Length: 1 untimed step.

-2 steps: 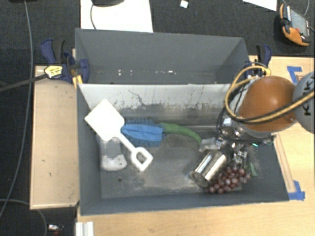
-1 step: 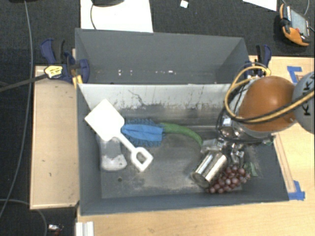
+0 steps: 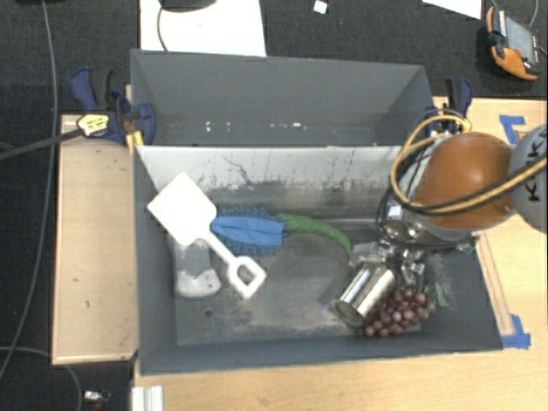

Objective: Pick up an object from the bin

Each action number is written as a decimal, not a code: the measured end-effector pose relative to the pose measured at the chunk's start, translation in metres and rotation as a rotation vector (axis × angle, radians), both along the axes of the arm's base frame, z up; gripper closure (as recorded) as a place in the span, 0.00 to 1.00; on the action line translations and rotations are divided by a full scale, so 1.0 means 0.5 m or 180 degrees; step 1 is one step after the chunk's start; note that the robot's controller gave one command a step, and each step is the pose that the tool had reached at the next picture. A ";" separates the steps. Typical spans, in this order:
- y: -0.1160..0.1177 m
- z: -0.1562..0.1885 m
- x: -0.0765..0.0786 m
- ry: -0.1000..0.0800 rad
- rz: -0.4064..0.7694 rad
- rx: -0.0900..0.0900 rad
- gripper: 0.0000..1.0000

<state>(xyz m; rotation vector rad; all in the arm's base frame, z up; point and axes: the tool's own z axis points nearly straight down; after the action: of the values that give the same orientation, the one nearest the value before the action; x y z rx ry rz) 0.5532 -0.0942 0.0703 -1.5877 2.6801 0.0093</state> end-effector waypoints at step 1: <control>0.000 0.000 0.000 0.0000 -0.0001 0.0000 1.00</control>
Offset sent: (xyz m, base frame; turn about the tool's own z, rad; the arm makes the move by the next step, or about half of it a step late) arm -0.0342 0.0093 -0.0003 -0.2238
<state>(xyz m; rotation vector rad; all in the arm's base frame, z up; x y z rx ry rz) 0.5532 -0.0942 0.0703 -1.5871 2.6806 0.0094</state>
